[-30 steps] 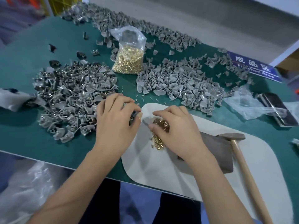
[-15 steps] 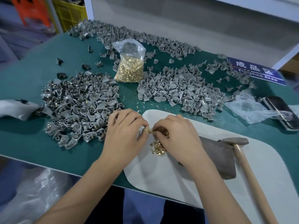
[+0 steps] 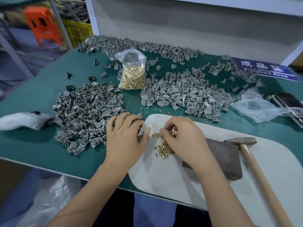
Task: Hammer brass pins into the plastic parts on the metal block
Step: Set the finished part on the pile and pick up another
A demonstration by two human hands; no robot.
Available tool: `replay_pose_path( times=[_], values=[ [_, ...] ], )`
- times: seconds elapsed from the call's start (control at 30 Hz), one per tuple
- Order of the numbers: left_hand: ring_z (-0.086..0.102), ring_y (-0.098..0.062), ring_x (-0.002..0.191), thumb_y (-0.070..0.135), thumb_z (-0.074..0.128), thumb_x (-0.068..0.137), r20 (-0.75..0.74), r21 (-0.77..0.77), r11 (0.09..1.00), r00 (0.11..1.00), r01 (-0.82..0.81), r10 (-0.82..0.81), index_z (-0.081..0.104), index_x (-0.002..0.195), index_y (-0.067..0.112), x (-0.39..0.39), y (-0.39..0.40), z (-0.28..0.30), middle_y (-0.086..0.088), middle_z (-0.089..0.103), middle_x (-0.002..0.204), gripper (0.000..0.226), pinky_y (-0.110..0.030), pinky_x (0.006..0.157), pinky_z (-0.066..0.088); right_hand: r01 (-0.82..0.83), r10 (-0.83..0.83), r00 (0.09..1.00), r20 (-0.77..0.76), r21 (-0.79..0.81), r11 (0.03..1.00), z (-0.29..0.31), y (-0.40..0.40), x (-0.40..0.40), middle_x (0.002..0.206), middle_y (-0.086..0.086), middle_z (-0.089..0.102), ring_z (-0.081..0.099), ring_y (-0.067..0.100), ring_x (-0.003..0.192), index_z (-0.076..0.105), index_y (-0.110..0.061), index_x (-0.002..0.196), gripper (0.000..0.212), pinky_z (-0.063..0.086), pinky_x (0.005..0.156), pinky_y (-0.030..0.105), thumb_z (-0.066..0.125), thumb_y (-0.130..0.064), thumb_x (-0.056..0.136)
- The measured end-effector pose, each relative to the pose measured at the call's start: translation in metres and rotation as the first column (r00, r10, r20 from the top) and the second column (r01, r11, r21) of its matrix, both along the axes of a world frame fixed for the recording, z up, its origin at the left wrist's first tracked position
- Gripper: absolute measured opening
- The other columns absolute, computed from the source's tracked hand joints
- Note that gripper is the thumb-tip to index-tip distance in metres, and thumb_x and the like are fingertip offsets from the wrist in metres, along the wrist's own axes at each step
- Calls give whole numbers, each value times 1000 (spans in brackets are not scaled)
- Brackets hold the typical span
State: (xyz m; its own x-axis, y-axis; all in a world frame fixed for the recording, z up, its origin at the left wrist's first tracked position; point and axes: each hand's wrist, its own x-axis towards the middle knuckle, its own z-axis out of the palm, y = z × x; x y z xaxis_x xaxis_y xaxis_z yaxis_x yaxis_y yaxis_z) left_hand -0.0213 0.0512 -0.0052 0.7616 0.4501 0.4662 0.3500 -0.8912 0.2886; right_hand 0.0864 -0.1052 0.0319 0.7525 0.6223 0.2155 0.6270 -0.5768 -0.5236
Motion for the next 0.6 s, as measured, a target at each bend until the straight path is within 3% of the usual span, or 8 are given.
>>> replay_pose_path(
  times=[0.23,0.4,0.6],
  values=[
    [43,-28,137,50,57,90,-46,33,989,988,-145,146,71,116,18,0,4,-2,-2,61,129,43,-53,116,24,3,-3,1000,-11,20,1000,-2,-1,2,82,-21,58,48,3,86,60,-32,84,13,35,69,25,68,-39,91],
    [39,-29,138,39,62,90,19,39,996,997,-78,77,70,111,22,16,12,4,-4,59,131,28,-51,114,24,5,-4,1000,-16,21,1000,-3,-1,3,81,-22,57,48,3,84,60,-33,84,12,33,66,14,68,-38,91],
    [42,-29,136,36,68,87,-117,32,995,989,-92,95,74,108,26,46,25,17,-2,64,127,25,-51,117,18,14,-14,1000,-27,6,1000,-2,-1,2,82,-23,59,49,2,87,60,-34,85,11,33,66,9,68,-38,91]
  ],
)
